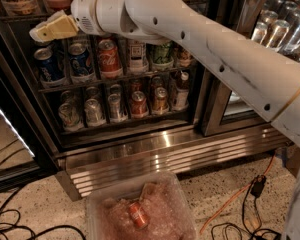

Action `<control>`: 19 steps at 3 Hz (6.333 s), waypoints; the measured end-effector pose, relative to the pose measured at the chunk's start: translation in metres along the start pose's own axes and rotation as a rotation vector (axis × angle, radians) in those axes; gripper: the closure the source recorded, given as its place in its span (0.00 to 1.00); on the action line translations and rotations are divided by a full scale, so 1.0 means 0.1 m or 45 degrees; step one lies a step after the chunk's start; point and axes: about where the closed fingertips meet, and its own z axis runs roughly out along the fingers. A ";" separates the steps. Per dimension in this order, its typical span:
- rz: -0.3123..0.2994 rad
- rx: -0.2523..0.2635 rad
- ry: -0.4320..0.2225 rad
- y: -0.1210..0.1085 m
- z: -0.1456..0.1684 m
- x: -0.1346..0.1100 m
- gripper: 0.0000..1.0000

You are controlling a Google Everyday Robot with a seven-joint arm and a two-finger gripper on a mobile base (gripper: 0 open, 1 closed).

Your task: Pick coke can from top shelf of fridge

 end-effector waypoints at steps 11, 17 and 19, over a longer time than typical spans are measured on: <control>0.076 0.050 -0.170 -0.57 0.46 -0.05 0.19; 0.042 0.040 -0.256 -0.66 0.49 -0.23 1.00; -0.012 0.015 -0.295 -0.66 0.41 -0.38 1.00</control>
Offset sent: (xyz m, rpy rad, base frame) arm 0.0256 -0.0012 0.0088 0.0443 -0.0232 -0.0422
